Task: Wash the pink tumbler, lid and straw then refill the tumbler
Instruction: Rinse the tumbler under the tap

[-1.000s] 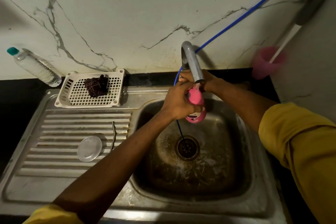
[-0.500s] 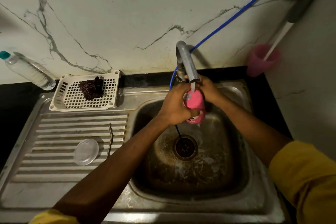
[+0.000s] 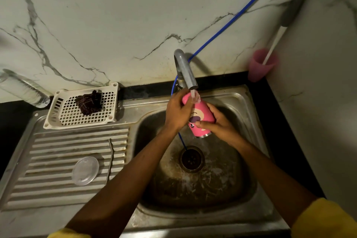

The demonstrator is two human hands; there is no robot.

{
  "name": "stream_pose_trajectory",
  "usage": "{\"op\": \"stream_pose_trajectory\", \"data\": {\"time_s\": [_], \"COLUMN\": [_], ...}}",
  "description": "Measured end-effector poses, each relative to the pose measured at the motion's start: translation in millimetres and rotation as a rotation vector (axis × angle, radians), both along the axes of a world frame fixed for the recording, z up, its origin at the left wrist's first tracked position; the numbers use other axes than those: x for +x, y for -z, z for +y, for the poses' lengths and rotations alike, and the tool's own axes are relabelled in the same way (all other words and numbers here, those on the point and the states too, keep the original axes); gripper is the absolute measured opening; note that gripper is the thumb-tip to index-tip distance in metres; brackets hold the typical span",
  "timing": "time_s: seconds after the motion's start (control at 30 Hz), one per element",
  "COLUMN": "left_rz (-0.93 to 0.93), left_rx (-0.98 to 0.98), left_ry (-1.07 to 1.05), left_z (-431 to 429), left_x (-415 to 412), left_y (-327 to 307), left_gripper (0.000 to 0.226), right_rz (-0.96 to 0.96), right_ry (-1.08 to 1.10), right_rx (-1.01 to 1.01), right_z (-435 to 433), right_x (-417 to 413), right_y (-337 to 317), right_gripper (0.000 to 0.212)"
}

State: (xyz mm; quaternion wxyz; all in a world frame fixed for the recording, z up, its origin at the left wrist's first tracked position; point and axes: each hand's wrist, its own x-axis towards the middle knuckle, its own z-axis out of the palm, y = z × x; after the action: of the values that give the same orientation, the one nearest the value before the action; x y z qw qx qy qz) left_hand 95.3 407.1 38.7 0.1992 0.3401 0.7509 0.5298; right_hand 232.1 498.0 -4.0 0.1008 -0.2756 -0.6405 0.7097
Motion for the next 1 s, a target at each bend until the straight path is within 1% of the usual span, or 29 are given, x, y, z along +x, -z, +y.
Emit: {"op": "stream_pose_trajectory", "data": {"time_s": [0.07, 0.13, 0.17, 0.2, 0.23, 0.3, 0.37, 0.43, 0.47, 0.53, 0.6, 0.63, 0.7, 0.73, 0.8, 0.83, 0.9, 1.0], "left_rz": [-0.310, -0.607, -0.713, -0.793, -0.853, -0.909, -0.945, -1.060, -1.124, -1.194, -1.240, -1.265, -1.265, -1.216, -0.989, -0.861, -0.719, -0.548], "left_rx": [0.037, 0.065, 0.064, 0.052, 0.040, 0.014, -0.020, 0.012, 0.060, 0.122, 0.126, 0.101, 0.002, -0.057, -0.140, -0.129, -0.062, -0.022], "left_ry": [-0.092, -0.102, -0.086, -0.078, -0.087, -0.149, -0.232, -0.292, -0.303, -0.311, -0.280, -0.276, -0.277, -0.295, -0.315, -0.324, -0.314, -0.273], "left_z": [0, -3, -4, -7, -9, -11, -10, -7, -6, -7, -8, -9, -12, -14, -20, -23, -31, -46], "left_x": [3, 11, 15, 18, 20, 20, 19, 17, 16, 15, 16, 16, 18, 20, 20, 19, 15, 6], "left_y": [0, -1, -1, 0, 2, 9, 11, 12, 11, 11, 11, 12, 12, 13, 20, 24, 28, 31], "left_gripper": [0.036, 0.039, 0.041, 0.045, 0.051, 0.059, 0.054, 0.055, 0.057, 0.059, 0.060, 0.059, 0.055, 0.051, 0.036, 0.031, 0.029, 0.025], "right_rz": [0.005, -0.002, -0.018, -0.035, -0.060, -0.083, -0.032, 0.057, 0.090, 0.102, 0.058, 0.042, -0.006, -0.028, -0.095, -0.146, -0.211, -0.234], "right_ry": [0.055, 0.092, 0.097, 0.086, 0.066, 0.060, 0.112, 0.158, 0.154, 0.112, 0.083, 0.087, 0.113, 0.113, 0.058, 0.011, -0.072, -0.105], "right_rx": [-0.004, -0.076, -0.114, -0.141, -0.146, -0.111, -0.109, -0.050, 0.019, 0.210, 0.466, 0.588, 0.747, 0.793, 0.915, 0.991, 1.082, 1.091], "right_z": [-1, -1, 0, 2, 3, 6, 5, 4, 3, 0, -3, -4, -5, -5, -5, -5, -4, 0], "right_x": [-2, 0, 4, 7, 9, 12, 16, 19, 19, 18, 14, 11, 6, 3, -6, -11, -17, -20], "right_y": [-5, -8, -10, -12, -11, -10, -14, -17, -19, -20, -20, -22, -35, -42, -52, -55, -58, -64], "right_gripper": [0.083, 0.061, 0.051, 0.046, 0.047, 0.050, 0.049, 0.051, 0.057, 0.079, 0.099, 0.102, 0.097, 0.094, 0.090, 0.088, 0.085, 0.078]}}
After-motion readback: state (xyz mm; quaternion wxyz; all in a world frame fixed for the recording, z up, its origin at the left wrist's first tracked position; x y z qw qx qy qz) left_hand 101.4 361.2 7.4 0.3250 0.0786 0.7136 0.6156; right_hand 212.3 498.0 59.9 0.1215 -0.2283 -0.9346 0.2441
